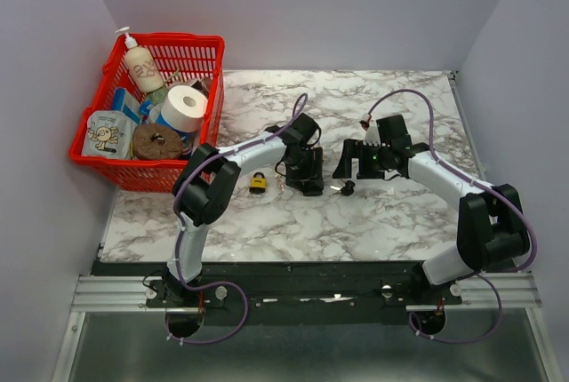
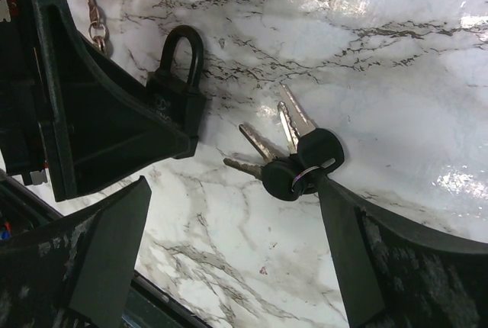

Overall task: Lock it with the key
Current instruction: Place the lock at the center of the board, then reset both arms

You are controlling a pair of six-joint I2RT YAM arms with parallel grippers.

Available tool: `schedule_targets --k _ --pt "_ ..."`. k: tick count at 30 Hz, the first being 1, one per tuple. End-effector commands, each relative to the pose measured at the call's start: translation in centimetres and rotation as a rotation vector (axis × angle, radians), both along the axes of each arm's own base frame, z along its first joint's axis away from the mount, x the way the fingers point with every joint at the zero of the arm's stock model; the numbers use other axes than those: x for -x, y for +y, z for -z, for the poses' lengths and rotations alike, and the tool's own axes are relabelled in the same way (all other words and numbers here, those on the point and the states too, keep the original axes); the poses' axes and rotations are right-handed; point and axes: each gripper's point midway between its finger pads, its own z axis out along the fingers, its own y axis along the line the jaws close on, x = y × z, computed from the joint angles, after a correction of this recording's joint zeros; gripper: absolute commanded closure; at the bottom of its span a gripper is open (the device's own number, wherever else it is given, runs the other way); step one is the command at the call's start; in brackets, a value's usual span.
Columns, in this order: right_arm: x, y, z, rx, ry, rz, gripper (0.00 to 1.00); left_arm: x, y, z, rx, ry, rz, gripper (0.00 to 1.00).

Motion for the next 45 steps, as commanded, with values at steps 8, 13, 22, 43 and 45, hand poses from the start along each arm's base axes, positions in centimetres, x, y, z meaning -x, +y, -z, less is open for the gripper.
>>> schedule_targets --k 8,13,22,43,45 --pt "0.2 0.0 0.4 -0.021 0.014 0.003 0.00 -0.8 0.0 0.3 -0.026 -0.030 -0.011 0.19" --pt "0.0 -0.1 0.0 -0.023 0.004 0.003 0.00 -1.8 -0.8 -2.0 0.014 -0.083 -0.004 0.06" --pt "-1.4 -0.6 -4.9 -0.047 -0.151 -0.011 0.00 -4.4 0.0 -9.2 0.042 -0.304 0.001 0.01" --pt "-0.7 -3.7 -18.8 0.045 -0.532 -0.104 0.00 -8.5 16.1 -21.3 -0.106 -0.663 0.207 0.01" --pt "-0.3 -4.0 -17.7 0.069 -0.538 -0.120 0.00 -8.3 16.9 -21.6 -0.119 -0.693 0.192 0.01"
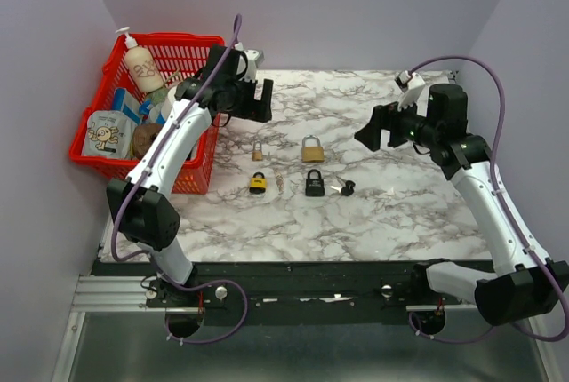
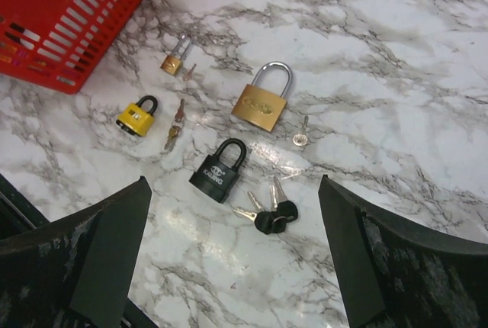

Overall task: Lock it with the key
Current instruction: Reset both arms

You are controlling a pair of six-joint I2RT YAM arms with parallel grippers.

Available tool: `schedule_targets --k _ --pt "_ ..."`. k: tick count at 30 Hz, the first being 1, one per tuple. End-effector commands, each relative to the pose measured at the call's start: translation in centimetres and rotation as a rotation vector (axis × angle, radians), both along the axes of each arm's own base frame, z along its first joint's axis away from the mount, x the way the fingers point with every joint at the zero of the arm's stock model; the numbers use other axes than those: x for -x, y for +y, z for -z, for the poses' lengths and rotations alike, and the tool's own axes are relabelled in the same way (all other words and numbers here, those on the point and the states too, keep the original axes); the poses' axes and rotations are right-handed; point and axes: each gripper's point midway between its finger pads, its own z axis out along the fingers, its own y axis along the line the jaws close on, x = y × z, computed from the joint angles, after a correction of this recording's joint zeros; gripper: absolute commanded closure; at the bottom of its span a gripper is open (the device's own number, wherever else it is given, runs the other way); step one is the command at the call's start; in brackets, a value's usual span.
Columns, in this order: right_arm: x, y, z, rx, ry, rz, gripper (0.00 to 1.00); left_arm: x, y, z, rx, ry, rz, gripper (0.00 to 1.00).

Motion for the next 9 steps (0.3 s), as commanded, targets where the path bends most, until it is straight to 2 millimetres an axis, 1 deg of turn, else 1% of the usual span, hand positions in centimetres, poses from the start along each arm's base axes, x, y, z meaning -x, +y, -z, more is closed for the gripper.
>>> schedule_targets --k 1,2,3,6,8,9 --pt "1.3 -1.1 2.3 0.072 0.030 -0.001 0.00 2.9 1.5 0.2 -0.064 -0.018 0.076 0.01" --pt "1.4 -1.1 2.5 0.072 0.035 -0.003 0.00 3.4 1.7 1.2 -0.073 -0.001 0.077 0.01" --pt "1.6 -1.1 2.9 0.072 0.047 -0.008 0.00 3.5 1.9 1.1 -0.074 -0.010 0.068 0.01" --pt "1.7 -1.0 2.9 0.068 0.043 -0.018 0.00 3.9 2.3 1.9 -0.090 0.009 0.062 0.01" --pt "1.6 -0.9 2.9 0.070 0.043 -0.020 0.00 3.5 2.4 1.6 -0.099 0.000 0.050 0.01" --pt "1.7 -0.9 2.7 0.068 0.038 -0.022 0.00 3.5 2.6 1.8 -0.108 0.016 0.044 0.01"
